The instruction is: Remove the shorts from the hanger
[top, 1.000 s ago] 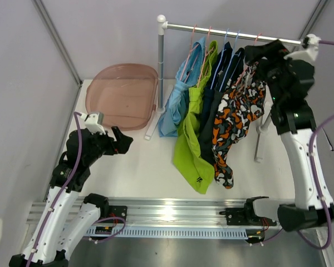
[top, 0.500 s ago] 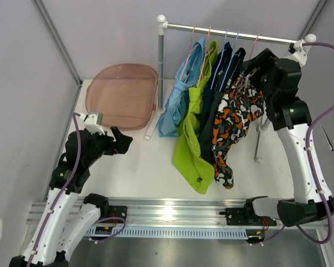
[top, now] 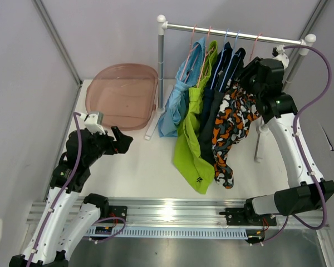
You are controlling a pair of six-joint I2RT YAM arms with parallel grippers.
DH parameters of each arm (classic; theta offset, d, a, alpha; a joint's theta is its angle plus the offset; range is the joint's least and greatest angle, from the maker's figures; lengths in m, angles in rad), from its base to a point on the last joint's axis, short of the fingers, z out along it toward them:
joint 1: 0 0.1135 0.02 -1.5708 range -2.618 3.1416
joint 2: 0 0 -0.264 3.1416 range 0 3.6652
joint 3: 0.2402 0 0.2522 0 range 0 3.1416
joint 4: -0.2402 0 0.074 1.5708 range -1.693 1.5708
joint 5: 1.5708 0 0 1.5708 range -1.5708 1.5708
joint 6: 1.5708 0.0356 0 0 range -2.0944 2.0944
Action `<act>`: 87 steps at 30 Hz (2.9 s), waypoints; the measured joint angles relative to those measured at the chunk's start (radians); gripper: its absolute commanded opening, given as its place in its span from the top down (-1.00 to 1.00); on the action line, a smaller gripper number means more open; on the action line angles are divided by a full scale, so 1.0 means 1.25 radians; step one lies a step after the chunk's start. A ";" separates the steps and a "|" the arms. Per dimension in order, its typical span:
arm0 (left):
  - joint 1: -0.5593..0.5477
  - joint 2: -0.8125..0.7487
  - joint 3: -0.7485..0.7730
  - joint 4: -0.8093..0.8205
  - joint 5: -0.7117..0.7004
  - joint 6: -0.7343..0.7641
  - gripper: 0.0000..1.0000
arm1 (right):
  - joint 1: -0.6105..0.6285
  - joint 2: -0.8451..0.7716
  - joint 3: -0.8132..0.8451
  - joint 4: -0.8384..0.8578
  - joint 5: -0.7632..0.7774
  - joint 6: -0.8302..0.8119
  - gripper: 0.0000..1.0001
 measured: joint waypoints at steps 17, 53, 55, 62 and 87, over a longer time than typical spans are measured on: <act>0.000 0.001 -0.001 0.003 0.007 0.002 -0.96 | 0.004 0.018 0.025 0.010 -0.038 -0.007 1.00; -0.783 0.896 0.721 0.266 -0.046 0.156 -0.52 | 0.038 -0.232 0.034 -0.120 -0.060 -0.037 1.00; -0.783 0.907 0.721 0.271 -0.067 0.160 0.27 | 0.038 -0.243 0.034 -0.127 -0.060 -0.034 1.00; -0.794 0.896 0.683 0.290 -0.161 0.152 1.00 | 0.036 -0.259 0.036 -0.128 -0.036 -0.020 1.00; -0.930 0.676 0.352 0.409 -0.370 0.089 1.00 | 0.043 -0.229 0.063 -0.192 -0.125 0.035 1.00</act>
